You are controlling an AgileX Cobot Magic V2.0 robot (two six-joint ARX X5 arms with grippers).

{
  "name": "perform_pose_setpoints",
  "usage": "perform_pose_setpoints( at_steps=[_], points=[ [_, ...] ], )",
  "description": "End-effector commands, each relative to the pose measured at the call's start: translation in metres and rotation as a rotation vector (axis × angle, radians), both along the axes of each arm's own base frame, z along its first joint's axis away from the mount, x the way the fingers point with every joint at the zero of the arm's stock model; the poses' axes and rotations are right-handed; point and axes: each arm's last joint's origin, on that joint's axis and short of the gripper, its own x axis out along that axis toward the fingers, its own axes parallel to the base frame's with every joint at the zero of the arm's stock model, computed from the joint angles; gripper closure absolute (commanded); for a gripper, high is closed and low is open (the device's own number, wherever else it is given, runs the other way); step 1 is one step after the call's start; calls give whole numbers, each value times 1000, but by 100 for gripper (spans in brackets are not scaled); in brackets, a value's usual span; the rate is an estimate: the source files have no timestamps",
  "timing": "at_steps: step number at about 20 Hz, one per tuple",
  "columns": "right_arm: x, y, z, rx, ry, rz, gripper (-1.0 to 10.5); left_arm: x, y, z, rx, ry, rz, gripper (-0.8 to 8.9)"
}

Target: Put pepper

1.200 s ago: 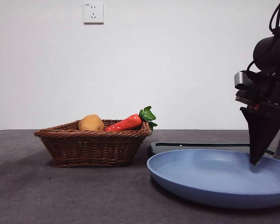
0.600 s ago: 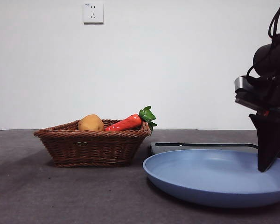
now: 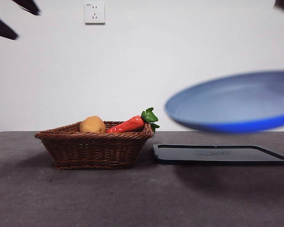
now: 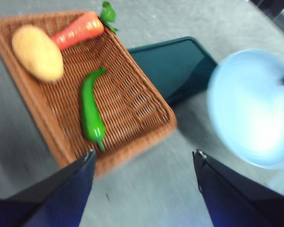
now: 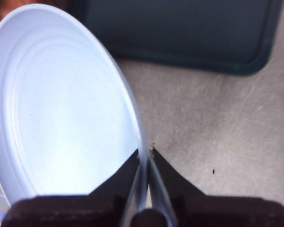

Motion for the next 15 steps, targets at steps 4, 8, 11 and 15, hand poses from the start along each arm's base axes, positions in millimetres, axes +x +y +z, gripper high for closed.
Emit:
perform_pose_setpoints(
  at_steps=[4, 8, 11, 15],
  points=[
    [-27, -3, 36, 52, -144, -45, 943, 62, -46, -10, 165, 63, -17, 452],
    [-43, -5, 50, 77, -212, -58, 943, 108, -79, -34, 288, 130, -21, 452],
    [-50, -5, 54, 104, -234, -51, 943, 135, -95, -59, 371, 176, -18, 452],
    [-54, -5, 56, 106, -244, -51, 943, 159, -108, -90, 434, 230, -8, 452]
  ],
)
